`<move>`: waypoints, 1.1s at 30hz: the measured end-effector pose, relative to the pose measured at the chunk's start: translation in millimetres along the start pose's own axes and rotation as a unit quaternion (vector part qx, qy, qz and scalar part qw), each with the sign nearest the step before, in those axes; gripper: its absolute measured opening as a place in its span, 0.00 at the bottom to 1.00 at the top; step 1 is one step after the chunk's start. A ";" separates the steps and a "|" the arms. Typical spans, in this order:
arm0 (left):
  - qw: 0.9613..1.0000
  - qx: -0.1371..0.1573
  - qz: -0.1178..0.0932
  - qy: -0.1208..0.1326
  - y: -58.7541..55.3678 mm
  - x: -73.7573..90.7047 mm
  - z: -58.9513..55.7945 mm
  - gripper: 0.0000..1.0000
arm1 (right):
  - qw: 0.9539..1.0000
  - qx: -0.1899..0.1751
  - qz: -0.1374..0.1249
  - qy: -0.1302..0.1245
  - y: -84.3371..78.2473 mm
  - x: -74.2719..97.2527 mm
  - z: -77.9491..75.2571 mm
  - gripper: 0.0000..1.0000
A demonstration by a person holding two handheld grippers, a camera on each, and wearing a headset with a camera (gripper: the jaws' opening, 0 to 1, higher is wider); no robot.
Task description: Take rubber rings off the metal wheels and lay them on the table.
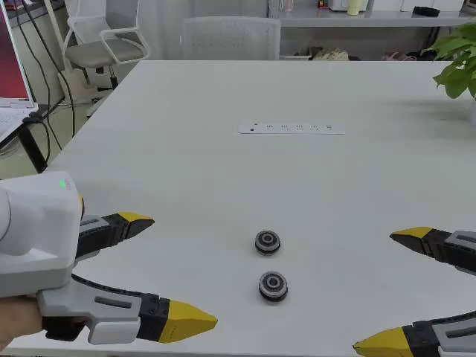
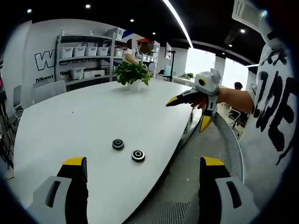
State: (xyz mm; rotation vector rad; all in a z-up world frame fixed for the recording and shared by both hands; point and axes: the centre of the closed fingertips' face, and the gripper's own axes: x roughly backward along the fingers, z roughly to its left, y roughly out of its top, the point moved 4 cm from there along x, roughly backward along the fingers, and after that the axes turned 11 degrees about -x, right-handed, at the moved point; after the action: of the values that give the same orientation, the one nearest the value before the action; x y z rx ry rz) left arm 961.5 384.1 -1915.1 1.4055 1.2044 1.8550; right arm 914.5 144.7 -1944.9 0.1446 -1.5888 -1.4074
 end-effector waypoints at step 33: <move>1.000 -0.015 0.001 -0.003 1.2 5.2 0.3 0.99 | 1.000 0.010 0.000 -0.008 0.7 2.1 3.1 0.99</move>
State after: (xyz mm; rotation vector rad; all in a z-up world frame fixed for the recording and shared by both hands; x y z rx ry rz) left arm 960.2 387.9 -1911.5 1.3948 1.1690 1.8611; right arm 911.6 145.8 -1942.7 0.1464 -1.6161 -1.3951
